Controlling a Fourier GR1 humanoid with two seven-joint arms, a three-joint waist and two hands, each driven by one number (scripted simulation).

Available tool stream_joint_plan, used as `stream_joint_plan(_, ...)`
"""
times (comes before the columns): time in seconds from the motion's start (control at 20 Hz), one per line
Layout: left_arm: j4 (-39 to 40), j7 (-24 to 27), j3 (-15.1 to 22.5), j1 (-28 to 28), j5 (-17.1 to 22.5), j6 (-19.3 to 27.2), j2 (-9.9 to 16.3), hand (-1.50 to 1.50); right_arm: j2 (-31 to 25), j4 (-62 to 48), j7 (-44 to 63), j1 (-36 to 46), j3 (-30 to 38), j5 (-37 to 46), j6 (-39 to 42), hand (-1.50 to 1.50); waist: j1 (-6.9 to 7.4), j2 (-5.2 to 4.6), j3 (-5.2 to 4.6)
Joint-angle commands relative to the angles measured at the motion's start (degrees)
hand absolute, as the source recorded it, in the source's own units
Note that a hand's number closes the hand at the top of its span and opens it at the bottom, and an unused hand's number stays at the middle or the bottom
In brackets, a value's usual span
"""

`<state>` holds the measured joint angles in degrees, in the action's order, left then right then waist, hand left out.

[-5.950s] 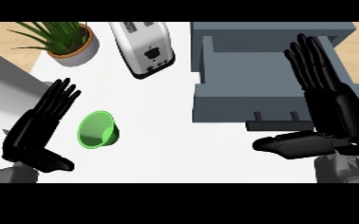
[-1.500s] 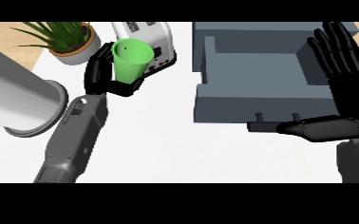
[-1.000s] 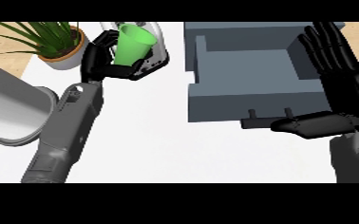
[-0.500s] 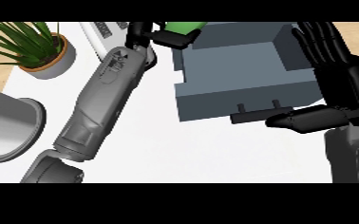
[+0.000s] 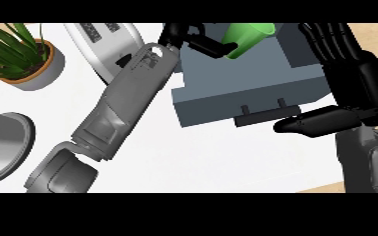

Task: Pick up the cup, place it into the drawer and close the drawer

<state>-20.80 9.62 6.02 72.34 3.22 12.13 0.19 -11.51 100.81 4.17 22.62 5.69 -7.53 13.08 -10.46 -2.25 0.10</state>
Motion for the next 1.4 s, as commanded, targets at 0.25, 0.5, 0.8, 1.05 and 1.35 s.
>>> stream_joint_plan(0.25, 0.7, 6.6, -0.1, -0.1, 10.9, 0.8, -0.2, -1.5, 0.3, -0.9, 0.8, 2.1, -4.1, -6.7, 8.0, -1.5, -3.06, -0.84, -0.08)
stream_joint_plan(0.5, -2.0, 12.1, -1.3, 1.2, 17.3, -0.8, -0.2, -1.5, 0.9, -1.0, 1.3, 1.9, -10.3, -12.1, 16.7, 1.5, -2.55, -0.57, -0.08)
stream_joint_plan(0.8, -0.4, 17.1, -1.4, 0.0, 21.6, 1.2, -0.2, -1.5, -8.1, 0.1, 8.4, 1.4, -15.8, -6.4, 24.0, 1.5, 1.32, 0.58, -0.18)
stream_joint_plan(1.05, 0.4, 18.9, 0.1, 0.2, 24.2, 3.4, -0.2, -1.5, -12.4, 1.1, 5.2, -3.4, -16.7, 5.9, 23.8, -1.5, 3.99, 1.19, -0.01)
stream_joint_plan(1.35, -1.2, 21.6, 0.5, -2.9, 27.7, 1.4, -0.2, -1.5, -9.7, -7.4, -1.9, -6.0, -22.2, 24.1, 14.4, -1.5, 8.3, 1.43, -0.01)
